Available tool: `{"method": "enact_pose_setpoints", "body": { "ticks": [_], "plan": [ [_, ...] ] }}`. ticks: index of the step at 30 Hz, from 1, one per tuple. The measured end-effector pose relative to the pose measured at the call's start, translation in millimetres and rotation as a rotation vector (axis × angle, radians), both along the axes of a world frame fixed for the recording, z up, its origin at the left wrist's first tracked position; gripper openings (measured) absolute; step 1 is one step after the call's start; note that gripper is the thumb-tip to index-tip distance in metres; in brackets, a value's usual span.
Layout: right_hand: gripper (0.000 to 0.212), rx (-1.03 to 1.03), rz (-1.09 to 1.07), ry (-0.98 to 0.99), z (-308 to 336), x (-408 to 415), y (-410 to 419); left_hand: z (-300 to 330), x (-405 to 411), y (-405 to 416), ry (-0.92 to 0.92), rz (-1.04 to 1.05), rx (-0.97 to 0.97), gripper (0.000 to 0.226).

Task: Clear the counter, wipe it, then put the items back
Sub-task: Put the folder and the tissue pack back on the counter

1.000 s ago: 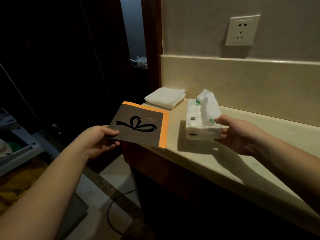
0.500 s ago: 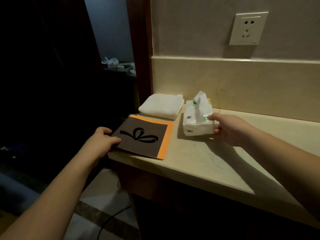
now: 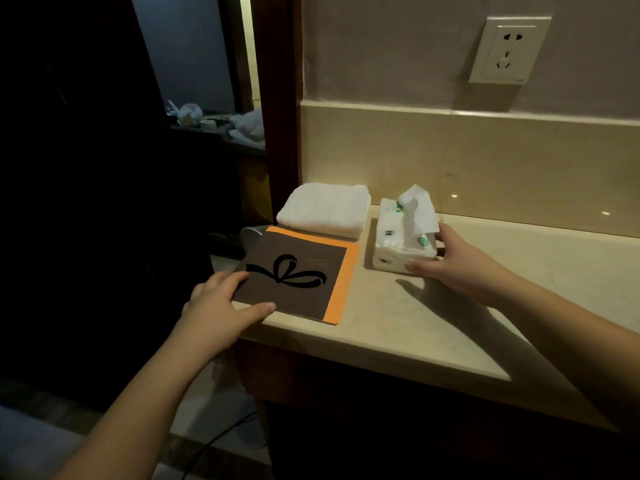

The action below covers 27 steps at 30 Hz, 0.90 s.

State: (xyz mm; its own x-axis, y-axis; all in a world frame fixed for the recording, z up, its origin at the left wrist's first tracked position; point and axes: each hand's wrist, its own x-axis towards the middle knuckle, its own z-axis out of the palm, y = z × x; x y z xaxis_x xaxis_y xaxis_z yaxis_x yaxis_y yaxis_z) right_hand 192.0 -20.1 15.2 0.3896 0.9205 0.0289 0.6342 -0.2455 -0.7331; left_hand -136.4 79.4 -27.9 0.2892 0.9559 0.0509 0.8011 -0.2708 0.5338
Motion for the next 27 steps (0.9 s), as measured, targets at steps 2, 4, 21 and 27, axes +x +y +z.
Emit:
{"method": "enact_pose_setpoints", "body": {
  "ticks": [2, 4, 21, 27],
  "plan": [
    [0.062, 0.045, -0.003, -0.108, -2, -3, 4, 4, 3, -3, 0.035, -0.005, 0.017, 0.077],
    [0.051, 0.073, -0.014, -0.143, -4, -4, 11, 7, 5, -5, 0.078, -0.002, 0.028, 0.075],
    [0.051, 0.042, -0.166, -0.288, -16, 2, 61, 8, 13, -15, 0.142, 0.012, 0.087, 0.069],
    [0.051, 0.025, -0.183, -0.256, -15, 1, 67, 10, 14, -15, 0.166, -0.002, 0.091, 0.067]
  ]
}}
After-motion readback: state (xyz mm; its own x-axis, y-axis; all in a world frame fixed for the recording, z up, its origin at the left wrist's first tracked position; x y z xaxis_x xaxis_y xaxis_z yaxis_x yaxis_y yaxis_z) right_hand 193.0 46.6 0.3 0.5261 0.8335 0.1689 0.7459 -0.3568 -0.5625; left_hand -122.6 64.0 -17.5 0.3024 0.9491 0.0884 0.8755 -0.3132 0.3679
